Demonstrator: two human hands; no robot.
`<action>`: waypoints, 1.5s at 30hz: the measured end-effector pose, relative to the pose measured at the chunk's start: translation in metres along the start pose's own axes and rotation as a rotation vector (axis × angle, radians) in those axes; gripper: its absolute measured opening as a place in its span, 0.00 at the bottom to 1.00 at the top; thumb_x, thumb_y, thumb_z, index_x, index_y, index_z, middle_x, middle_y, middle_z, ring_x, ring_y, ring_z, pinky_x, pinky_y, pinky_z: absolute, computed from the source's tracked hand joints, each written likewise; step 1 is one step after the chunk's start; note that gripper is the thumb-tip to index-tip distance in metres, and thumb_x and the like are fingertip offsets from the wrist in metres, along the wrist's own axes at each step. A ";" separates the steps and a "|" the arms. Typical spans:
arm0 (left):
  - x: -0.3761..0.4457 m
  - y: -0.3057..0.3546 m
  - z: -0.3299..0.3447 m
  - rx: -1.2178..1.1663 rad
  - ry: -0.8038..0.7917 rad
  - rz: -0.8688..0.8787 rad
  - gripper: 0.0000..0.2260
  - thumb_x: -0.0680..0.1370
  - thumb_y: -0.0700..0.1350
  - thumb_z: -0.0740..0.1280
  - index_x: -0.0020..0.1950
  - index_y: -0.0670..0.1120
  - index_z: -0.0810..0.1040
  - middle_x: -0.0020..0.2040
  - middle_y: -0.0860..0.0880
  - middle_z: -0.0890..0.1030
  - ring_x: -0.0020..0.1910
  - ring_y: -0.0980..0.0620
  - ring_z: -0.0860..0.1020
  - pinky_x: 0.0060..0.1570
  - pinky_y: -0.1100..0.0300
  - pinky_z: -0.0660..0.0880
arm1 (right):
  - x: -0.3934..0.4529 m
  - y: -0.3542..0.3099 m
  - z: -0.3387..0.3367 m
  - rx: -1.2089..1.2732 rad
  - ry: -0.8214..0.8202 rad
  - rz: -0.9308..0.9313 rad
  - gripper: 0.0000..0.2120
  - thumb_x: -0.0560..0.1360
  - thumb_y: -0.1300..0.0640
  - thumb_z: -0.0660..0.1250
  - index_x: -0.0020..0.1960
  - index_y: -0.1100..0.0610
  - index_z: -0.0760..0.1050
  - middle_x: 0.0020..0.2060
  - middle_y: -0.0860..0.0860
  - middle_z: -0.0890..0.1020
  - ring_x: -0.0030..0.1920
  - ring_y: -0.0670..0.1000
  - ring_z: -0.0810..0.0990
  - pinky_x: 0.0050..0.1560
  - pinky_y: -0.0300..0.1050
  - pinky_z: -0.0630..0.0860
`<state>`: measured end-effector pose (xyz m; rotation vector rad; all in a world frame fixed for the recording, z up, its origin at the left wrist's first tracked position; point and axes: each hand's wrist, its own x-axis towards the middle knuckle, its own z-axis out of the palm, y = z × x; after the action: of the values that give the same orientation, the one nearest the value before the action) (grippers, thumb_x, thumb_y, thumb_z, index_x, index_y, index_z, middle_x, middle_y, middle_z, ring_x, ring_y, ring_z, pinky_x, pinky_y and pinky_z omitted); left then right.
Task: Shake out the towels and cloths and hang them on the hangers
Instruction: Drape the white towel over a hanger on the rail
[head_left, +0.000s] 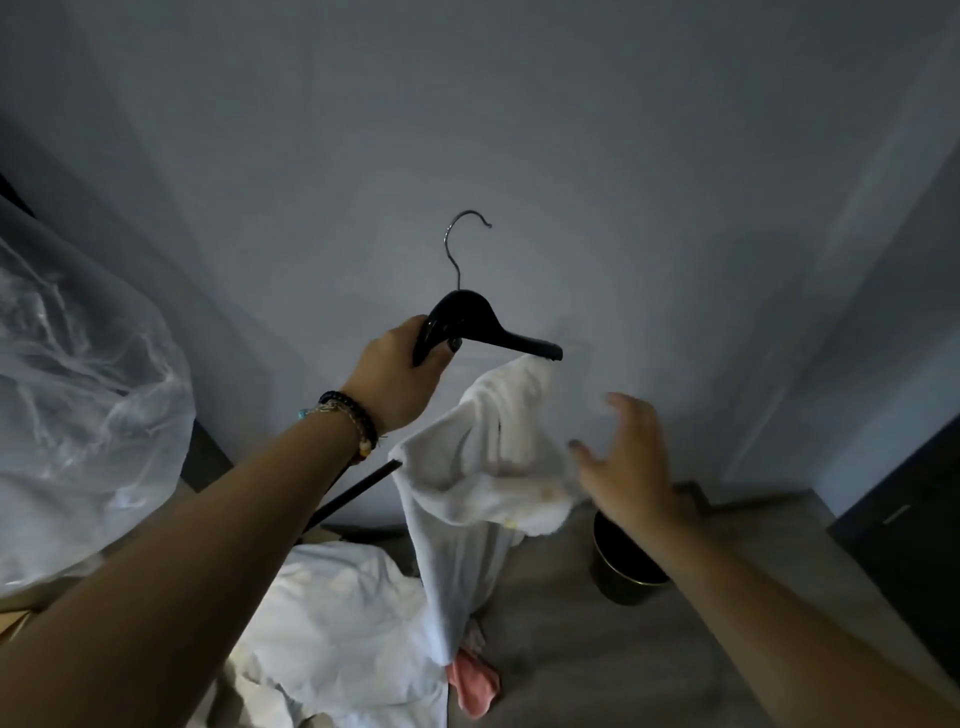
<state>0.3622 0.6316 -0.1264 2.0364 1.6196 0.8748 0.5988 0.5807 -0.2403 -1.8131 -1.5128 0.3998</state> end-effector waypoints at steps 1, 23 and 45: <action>-0.001 0.000 0.002 -0.006 -0.001 -0.007 0.10 0.81 0.51 0.61 0.44 0.46 0.72 0.38 0.42 0.80 0.37 0.43 0.77 0.36 0.54 0.72 | -0.007 -0.021 0.006 0.002 -0.047 -0.188 0.29 0.69 0.49 0.73 0.67 0.57 0.69 0.63 0.54 0.73 0.63 0.54 0.71 0.63 0.52 0.71; 0.025 -0.019 -0.003 -0.457 0.201 -0.403 0.08 0.80 0.47 0.62 0.42 0.48 0.72 0.34 0.46 0.75 0.25 0.51 0.69 0.24 0.62 0.69 | -0.038 -0.103 0.028 -0.189 -0.271 -0.504 0.14 0.80 0.57 0.55 0.61 0.57 0.74 0.48 0.55 0.83 0.48 0.58 0.82 0.49 0.48 0.76; 0.002 0.033 -0.066 -0.478 -0.048 -0.033 0.08 0.81 0.44 0.63 0.49 0.39 0.74 0.33 0.43 0.70 0.23 0.52 0.63 0.24 0.62 0.59 | 0.044 -0.078 0.002 0.454 -0.390 0.097 0.21 0.77 0.47 0.65 0.67 0.54 0.70 0.57 0.48 0.76 0.56 0.49 0.76 0.51 0.42 0.70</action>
<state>0.3410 0.6205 -0.0560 1.6769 1.2627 1.0712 0.5529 0.6258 -0.1786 -1.5015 -1.4337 1.1017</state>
